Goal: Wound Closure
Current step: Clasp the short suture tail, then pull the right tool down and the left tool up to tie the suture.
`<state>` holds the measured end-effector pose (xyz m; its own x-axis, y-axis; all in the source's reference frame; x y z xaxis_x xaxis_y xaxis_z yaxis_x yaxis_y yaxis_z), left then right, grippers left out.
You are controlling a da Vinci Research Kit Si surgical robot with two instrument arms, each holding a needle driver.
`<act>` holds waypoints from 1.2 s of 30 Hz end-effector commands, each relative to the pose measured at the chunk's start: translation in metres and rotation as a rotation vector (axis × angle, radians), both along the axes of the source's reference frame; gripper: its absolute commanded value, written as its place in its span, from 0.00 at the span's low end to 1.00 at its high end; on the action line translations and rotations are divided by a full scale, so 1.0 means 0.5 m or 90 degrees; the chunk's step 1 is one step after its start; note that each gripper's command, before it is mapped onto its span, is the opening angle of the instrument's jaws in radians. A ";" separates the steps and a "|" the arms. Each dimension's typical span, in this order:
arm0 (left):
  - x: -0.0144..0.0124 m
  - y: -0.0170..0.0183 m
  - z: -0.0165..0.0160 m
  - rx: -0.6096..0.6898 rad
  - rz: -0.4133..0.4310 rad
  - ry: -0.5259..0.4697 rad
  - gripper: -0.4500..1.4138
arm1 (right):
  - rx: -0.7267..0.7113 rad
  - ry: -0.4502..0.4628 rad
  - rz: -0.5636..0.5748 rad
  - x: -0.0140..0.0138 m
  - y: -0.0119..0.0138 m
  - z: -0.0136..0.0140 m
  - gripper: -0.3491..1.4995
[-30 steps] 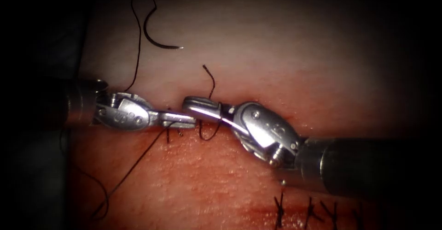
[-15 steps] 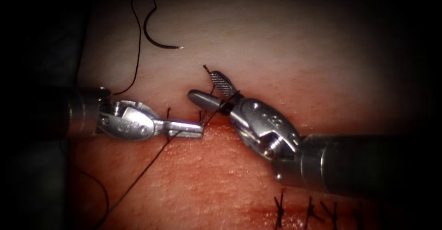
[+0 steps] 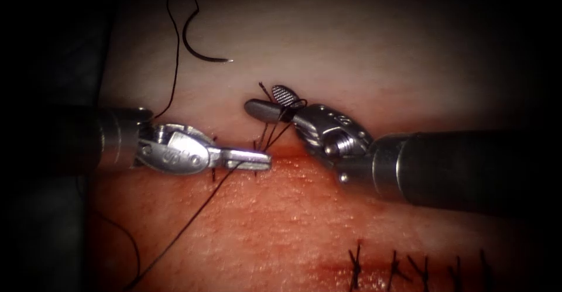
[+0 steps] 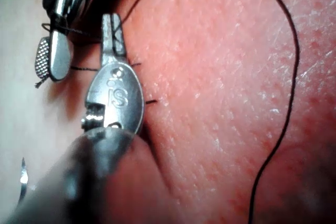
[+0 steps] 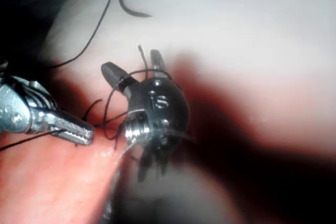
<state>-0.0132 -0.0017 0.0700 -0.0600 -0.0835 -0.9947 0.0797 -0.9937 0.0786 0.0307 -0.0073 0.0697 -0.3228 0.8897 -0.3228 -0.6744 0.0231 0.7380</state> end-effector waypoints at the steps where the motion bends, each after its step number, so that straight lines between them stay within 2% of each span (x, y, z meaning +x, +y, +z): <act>1: -0.0009 0.0002 0.0010 -0.001 0.001 -0.001 0.00 | -0.001 0.000 -0.005 0.0015 0.0006 0.0015 0.56; 6: -0.0008 -0.0004 0.0011 -0.003 0.003 -0.002 0.00 | 0.020 0.006 -0.015 0.0018 0.0010 0.0034 0.52; 10: -0.0007 -0.0007 0.0011 -0.003 0.004 -0.004 0.00 | 0.027 0.013 -0.025 0.0030 0.0009 0.0038 0.37; 11: -0.0005 -0.0007 0.0011 -0.003 0.005 -0.005 0.00 | 0.027 0.012 -0.025 0.0031 0.0009 0.0038 0.24; 12: -0.0003 -0.0007 0.0011 -0.003 0.006 -0.005 0.00 | 0.027 0.012 -0.024 0.0029 0.0011 0.0037 0.00; 16: 0.0005 -0.0003 0.0013 -0.002 0.008 -0.007 0.00 | 0.018 0.016 0.004 0.0020 0.0013 0.0031 0.00; 19: 0.0021 0.0019 0.0014 0.003 0.005 -0.003 0.00 | -0.020 0.010 -0.003 0.0013 0.0005 0.0019 0.00; 22: 0.0044 0.0073 0.0011 0.018 -0.021 0.009 0.00 | -0.042 0.017 -0.006 0.0007 -0.0018 0.0000 0.00; 24: 0.0067 0.0147 0.0029 0.015 -0.060 0.044 0.00 | -0.072 0.015 -0.010 0.0007 -0.0045 -0.0026 0.00; 25: 0.0067 0.0147 0.0029 0.015 -0.060 0.044 0.00 | -0.072 0.015 -0.010 0.0007 -0.0045 -0.0026 0.00; 28: 0.0078 0.0220 0.0097 0.024 -0.094 0.075 0.00 | -0.119 -0.003 -0.022 0.0019 -0.0097 -0.0044 0.00; 36: 0.0078 0.0333 0.0220 0.028 -0.149 0.088 0.00 | -0.173 -0.020 -0.060 0.0011 -0.0156 -0.0043 0.00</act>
